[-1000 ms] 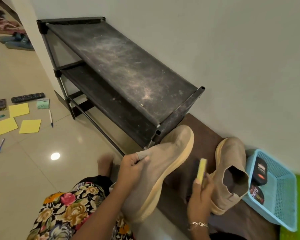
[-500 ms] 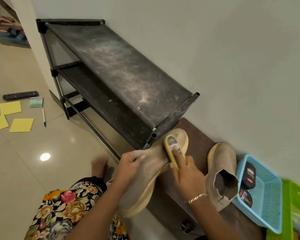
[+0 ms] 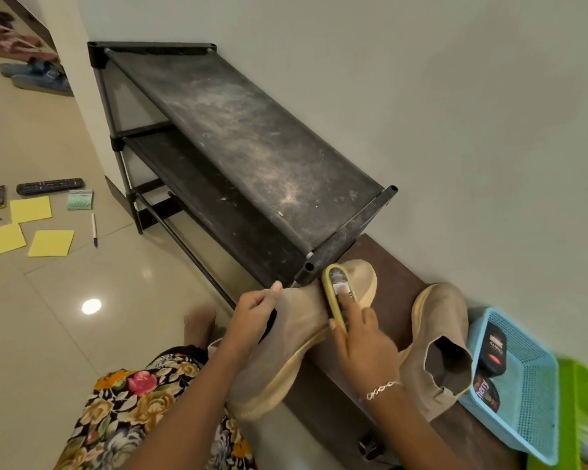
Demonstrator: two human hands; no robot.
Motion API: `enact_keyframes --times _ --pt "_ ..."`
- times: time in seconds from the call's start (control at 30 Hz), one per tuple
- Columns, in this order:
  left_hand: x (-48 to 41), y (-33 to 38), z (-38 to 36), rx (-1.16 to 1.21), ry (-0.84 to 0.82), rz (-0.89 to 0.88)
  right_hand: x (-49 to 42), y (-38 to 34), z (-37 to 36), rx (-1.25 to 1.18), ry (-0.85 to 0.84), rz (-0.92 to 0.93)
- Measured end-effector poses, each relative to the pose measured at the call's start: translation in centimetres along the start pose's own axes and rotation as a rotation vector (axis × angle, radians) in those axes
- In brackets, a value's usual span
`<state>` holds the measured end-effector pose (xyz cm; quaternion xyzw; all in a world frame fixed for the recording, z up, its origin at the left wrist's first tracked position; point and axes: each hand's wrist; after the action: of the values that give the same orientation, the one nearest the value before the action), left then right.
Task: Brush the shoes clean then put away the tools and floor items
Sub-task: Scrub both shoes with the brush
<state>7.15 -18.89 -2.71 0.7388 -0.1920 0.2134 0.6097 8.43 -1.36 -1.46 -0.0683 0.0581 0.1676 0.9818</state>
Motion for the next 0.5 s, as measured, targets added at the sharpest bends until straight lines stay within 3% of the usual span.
enact_keyframes --times 0.1,0.17,0.2,0.27,0.37,0.43,0.5 --pt "0.7 1.1 -0.7 -0.016 0.075 0.070 3.2 -3.1 -1.4 -0.126 -0.039 0.148" --pt "3.5 3.6 -1.7 -0.080 0.118 0.101 4.0 -3.4 -2.0 -0.055 -0.104 0.303" --pt "1.4 1.2 -0.1 -0.132 0.129 0.074 3.6 -2.6 -2.0 0.032 -0.078 0.343" --pt "0.1 0.1 1.0 -0.162 0.204 0.093 1.6 -0.9 -0.5 0.048 -0.065 0.177" --pt "-0.9 -1.5 1.6 -0.201 0.150 0.058 -0.1 1.1 0.1 -0.018 0.011 -0.069" --pt "-0.1 -1.0 0.7 -0.106 -0.019 0.067 0.2 -0.3 -0.5 -0.060 0.060 -0.078" --pt "0.7 -0.2 -0.5 -0.056 -0.094 0.056 2.0 -3.1 -1.7 -0.117 -0.011 0.058"
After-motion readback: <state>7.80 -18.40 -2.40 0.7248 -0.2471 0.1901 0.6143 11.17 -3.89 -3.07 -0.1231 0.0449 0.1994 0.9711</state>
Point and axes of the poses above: each hand's wrist, its own x-axis away from the middle knuckle, its own z-axis out of the back of the hand, y = z × x, and after that the axes turned 14 degrees about z, right-handed
